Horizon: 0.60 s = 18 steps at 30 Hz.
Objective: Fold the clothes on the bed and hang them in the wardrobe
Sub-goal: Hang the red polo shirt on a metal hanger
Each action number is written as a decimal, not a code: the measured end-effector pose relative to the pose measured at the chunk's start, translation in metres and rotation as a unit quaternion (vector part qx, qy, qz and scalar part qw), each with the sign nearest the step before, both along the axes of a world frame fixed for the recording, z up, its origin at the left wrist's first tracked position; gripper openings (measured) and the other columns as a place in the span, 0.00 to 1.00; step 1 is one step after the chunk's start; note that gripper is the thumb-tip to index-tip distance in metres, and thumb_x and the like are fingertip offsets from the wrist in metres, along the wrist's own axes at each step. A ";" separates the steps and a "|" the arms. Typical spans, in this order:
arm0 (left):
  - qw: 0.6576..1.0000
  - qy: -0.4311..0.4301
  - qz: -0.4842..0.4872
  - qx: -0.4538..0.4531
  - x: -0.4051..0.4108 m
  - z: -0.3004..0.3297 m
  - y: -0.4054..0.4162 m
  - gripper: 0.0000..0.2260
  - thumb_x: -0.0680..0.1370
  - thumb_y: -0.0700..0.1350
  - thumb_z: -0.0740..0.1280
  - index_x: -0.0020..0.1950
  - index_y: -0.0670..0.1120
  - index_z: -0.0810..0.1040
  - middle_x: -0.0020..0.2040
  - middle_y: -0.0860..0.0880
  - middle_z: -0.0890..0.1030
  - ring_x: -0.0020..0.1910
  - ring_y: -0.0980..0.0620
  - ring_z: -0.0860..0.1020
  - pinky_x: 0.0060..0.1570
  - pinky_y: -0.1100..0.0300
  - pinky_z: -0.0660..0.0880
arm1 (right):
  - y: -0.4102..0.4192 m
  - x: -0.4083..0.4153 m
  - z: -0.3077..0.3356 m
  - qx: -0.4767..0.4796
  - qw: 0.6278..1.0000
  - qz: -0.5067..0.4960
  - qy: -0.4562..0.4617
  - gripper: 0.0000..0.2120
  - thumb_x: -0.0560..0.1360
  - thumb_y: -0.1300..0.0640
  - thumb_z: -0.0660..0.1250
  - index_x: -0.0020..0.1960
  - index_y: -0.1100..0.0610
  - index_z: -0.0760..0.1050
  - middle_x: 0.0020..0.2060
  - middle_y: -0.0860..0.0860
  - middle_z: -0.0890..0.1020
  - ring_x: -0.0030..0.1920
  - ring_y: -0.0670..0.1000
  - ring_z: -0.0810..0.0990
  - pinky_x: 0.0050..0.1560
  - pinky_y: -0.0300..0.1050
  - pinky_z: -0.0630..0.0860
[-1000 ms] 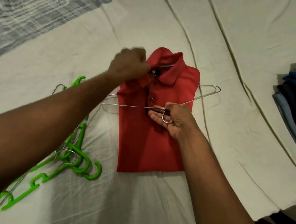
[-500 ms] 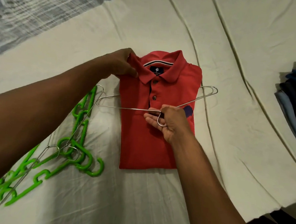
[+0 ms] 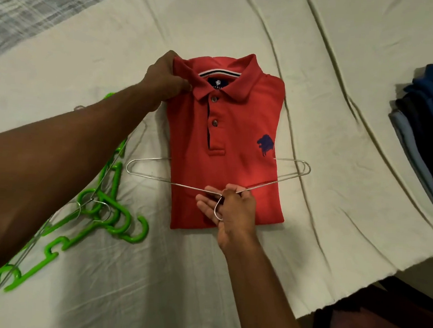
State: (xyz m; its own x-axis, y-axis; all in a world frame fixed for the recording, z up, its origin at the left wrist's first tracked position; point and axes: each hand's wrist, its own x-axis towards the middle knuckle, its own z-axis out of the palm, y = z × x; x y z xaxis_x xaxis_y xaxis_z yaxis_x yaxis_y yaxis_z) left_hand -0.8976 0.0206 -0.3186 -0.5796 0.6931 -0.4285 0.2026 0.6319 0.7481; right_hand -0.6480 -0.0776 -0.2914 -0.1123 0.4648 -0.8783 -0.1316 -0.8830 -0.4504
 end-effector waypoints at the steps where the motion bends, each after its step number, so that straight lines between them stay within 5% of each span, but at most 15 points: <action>1: 1.000 0.016 0.003 0.002 0.002 -0.002 0.000 0.20 0.66 0.44 0.74 0.54 0.52 0.73 0.54 0.46 0.78 0.54 0.45 0.78 0.38 0.57 0.73 | -0.006 0.005 0.001 -0.003 1.000 -0.007 -0.001 0.07 0.82 0.67 0.52 0.53 0.57 0.66 0.41 0.61 0.82 0.34 0.59 0.83 0.38 0.51 0.82; 6: 0.995 0.094 0.022 -0.027 0.012 -0.006 0.001 0.22 0.72 0.45 0.72 0.63 0.45 0.70 0.59 0.42 0.77 0.58 0.41 0.77 0.47 0.55 0.73 | -0.037 0.029 0.003 -0.018 0.999 -0.026 -0.004 0.08 0.82 0.67 0.53 0.51 0.57 0.67 0.41 0.61 0.83 0.33 0.58 0.83 0.36 0.48 0.82; 8: 0.982 0.188 0.031 -0.007 0.027 0.002 -0.005 0.24 0.72 0.49 0.70 0.65 0.45 0.67 0.63 0.42 0.74 0.61 0.40 0.75 0.52 0.53 0.72 | -0.048 0.036 0.002 -0.017 0.999 -0.027 -0.007 0.08 0.82 0.68 0.54 0.52 0.57 0.67 0.39 0.59 0.84 0.32 0.57 0.83 0.34 0.47 0.82; 10: 0.935 0.348 -0.023 0.059 0.049 0.003 -0.017 0.31 0.71 0.54 0.68 0.72 0.47 0.66 0.71 0.43 0.69 0.69 0.41 0.69 0.62 0.48 0.69 | -0.059 0.042 0.001 -0.015 1.000 -0.022 -0.011 0.07 0.82 0.67 0.55 0.52 0.57 0.68 0.38 0.58 0.85 0.31 0.56 0.82 0.34 0.46 0.81; 12: 0.870 0.437 -0.186 0.132 0.076 -0.004 -0.033 0.32 0.75 0.58 0.64 0.77 0.49 0.64 0.77 0.43 0.64 0.76 0.40 0.62 0.71 0.42 0.61 | -0.068 0.046 0.000 -0.017 1.000 -0.021 -0.008 0.07 0.82 0.67 0.56 0.51 0.57 0.68 0.39 0.57 0.85 0.31 0.55 0.82 0.35 0.46 0.80; 15: 0.769 0.456 -0.430 0.122 0.107 -0.027 -0.047 0.32 0.79 0.68 0.54 0.81 0.56 0.57 0.82 0.46 0.55 0.80 0.41 0.51 0.74 0.34 0.49 | -0.075 0.048 -0.003 -0.004 1.000 -0.028 0.008 0.07 0.82 0.67 0.56 0.51 0.57 0.68 0.39 0.57 0.86 0.32 0.55 0.82 0.35 0.45 0.80; 18: 0.736 0.442 -0.506 0.085 0.118 -0.048 -0.045 0.36 0.77 0.74 0.48 0.81 0.59 0.53 0.82 0.47 0.52 0.81 0.40 0.47 0.73 0.31 0.45 | -0.078 0.047 -0.004 0.015 0.998 -0.048 0.026 0.07 0.82 0.67 0.56 0.51 0.57 0.68 0.39 0.58 0.85 0.34 0.55 0.83 0.37 0.45 0.81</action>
State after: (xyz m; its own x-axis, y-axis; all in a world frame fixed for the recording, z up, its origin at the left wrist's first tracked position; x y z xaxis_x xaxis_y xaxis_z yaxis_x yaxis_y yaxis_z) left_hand -0.7792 -0.0248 -0.3666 0.2692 0.9617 -0.0512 0.9601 -0.2638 0.0933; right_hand -0.6007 -0.1555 -0.2951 -0.1111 0.5009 -0.8583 -0.2400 -0.8516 -0.4660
